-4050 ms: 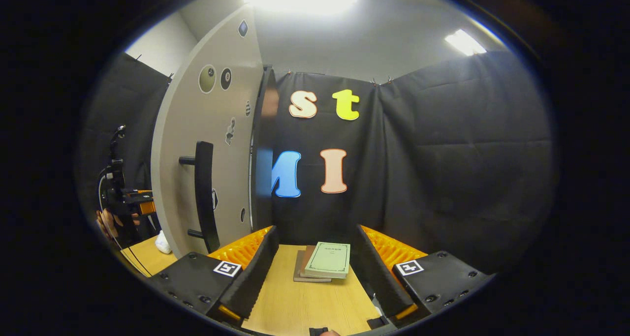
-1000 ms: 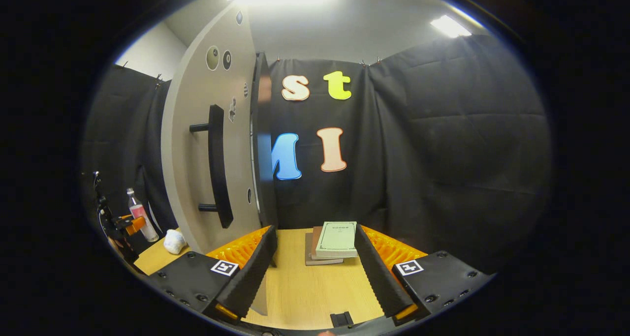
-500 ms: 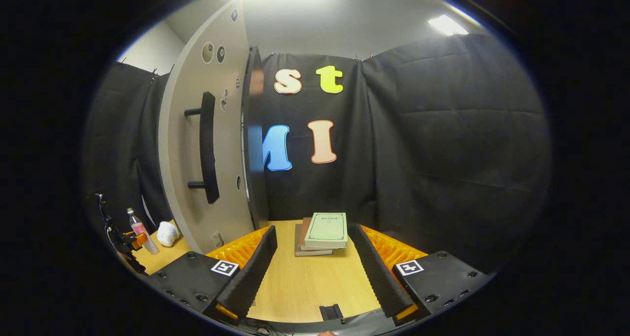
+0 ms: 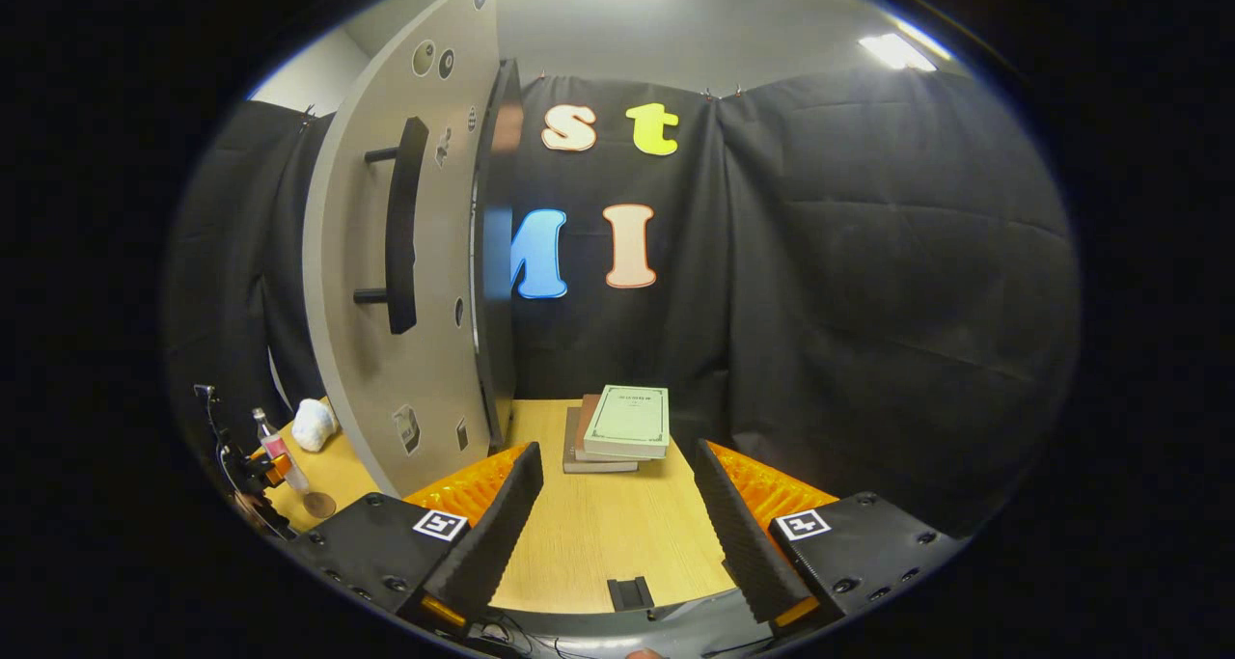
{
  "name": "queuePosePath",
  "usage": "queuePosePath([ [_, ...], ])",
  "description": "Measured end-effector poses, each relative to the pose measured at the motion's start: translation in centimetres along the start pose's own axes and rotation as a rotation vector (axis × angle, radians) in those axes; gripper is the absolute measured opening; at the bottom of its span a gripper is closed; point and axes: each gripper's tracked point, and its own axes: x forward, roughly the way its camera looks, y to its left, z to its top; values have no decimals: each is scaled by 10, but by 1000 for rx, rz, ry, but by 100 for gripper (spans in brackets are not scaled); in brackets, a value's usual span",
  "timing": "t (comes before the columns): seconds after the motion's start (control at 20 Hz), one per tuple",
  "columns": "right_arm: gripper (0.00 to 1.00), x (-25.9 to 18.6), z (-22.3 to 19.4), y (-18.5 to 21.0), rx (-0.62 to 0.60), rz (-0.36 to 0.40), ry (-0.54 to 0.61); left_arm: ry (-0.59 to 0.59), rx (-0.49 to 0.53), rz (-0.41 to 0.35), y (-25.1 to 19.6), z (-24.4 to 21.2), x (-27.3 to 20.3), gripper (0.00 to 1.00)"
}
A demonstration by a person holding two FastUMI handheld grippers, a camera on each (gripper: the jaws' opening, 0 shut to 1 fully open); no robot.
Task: Open the cabinet door with the right hand, grasp the bottle in the cabinet with the left hand and place it on the coaster, then close the cabinet door with the right hand.
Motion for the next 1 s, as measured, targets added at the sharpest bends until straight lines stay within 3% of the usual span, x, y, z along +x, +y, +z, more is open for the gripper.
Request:
queuePosePath([
  [0.45,100,7,-9,-7,-6,-14,27,24,20,53,-5,-37,11,72],
  [1.0,97,20,-19,3,39,41,37,90,49,94,-15,-39,-11,74],
])
